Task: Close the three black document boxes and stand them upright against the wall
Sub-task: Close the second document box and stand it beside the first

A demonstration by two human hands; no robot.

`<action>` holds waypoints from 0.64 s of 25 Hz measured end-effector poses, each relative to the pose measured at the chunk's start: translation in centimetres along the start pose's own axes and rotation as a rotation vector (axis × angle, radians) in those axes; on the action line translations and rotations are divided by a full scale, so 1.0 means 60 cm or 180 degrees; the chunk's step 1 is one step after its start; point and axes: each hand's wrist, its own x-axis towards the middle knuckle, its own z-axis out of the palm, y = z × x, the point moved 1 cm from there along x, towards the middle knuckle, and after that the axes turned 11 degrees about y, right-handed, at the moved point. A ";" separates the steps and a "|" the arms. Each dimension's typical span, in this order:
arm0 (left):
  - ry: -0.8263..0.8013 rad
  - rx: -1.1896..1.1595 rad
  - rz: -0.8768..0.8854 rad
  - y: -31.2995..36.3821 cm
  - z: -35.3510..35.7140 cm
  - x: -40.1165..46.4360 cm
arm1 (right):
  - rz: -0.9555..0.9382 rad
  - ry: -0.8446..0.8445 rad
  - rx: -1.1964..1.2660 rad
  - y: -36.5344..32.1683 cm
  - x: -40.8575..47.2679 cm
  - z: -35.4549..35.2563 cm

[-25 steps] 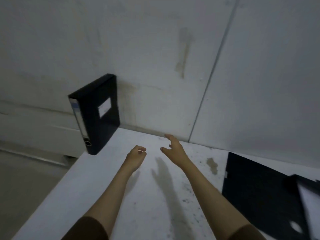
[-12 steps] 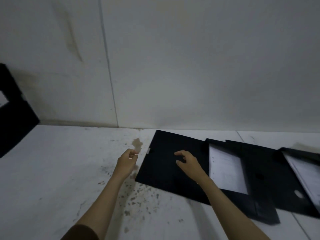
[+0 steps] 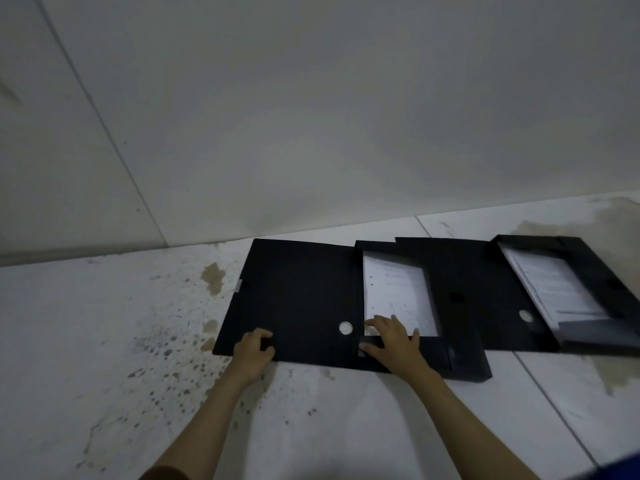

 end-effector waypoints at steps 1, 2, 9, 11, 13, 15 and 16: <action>-0.0018 0.0158 0.0039 -0.002 0.009 -0.006 | -0.0029 -0.0111 -0.0040 0.005 -0.003 0.005; -0.0017 0.0279 0.0084 -0.004 0.017 -0.012 | -0.0087 -0.0202 -0.0083 0.008 -0.006 0.010; 0.0541 0.0638 -0.0240 -0.026 0.014 -0.006 | -0.0387 -0.0044 -0.0259 0.007 -0.014 0.038; 0.0719 0.0507 -0.0541 -0.039 -0.002 -0.001 | -0.0421 0.0079 -0.0217 0.005 -0.018 0.040; 0.0725 0.0337 -0.0729 -0.051 -0.014 0.002 | -0.0458 0.0190 -0.0197 0.001 -0.023 0.042; 0.0716 0.0198 -0.0773 -0.055 -0.019 0.003 | -0.0469 0.0209 -0.0188 -0.005 -0.027 0.043; 0.0728 0.0142 -0.0772 -0.056 -0.021 0.005 | -0.0478 0.0201 -0.0188 -0.008 -0.027 0.043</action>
